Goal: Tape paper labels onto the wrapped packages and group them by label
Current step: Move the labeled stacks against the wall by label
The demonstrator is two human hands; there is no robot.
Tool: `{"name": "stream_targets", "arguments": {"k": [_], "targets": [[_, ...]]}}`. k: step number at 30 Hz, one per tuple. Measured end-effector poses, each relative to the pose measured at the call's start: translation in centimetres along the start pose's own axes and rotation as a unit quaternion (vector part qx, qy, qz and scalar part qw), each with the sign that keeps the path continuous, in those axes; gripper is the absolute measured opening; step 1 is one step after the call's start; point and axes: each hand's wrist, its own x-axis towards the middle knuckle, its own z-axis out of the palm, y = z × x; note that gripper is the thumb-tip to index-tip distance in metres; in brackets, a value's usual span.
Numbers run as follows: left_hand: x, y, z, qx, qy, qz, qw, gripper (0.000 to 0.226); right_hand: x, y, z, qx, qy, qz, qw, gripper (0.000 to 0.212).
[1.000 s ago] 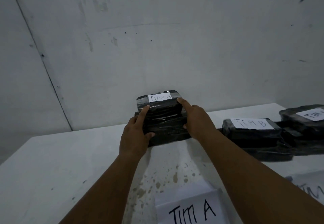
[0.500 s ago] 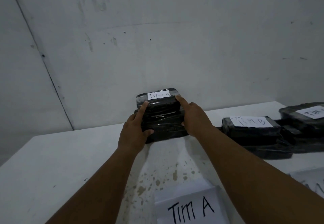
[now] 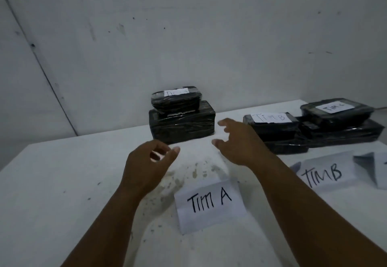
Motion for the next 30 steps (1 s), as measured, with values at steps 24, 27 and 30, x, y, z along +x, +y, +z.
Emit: {"name": "stream_targets", "arguments": {"k": [24, 27, 30], "targets": [[-9.6, -0.5, 0.1, 0.047, -0.084, -0.1, 0.99, 0.049, -11.0, -0.2, 3.4, 0.028, 0.004, 0.062, 0.998, 0.04], [-9.5, -0.1, -0.3, 0.056, -0.04, -0.109, 0.992, 0.059, -10.9, -0.2, 2.6, 0.037, -0.003, 0.065, 0.997, 0.047], [-8.8, 1.1, -0.5, 0.07, 0.03, -0.082, 0.994, 0.063, -10.3, -0.2, 0.9, 0.041, 0.03, 0.053, 0.997, 0.051]]}}
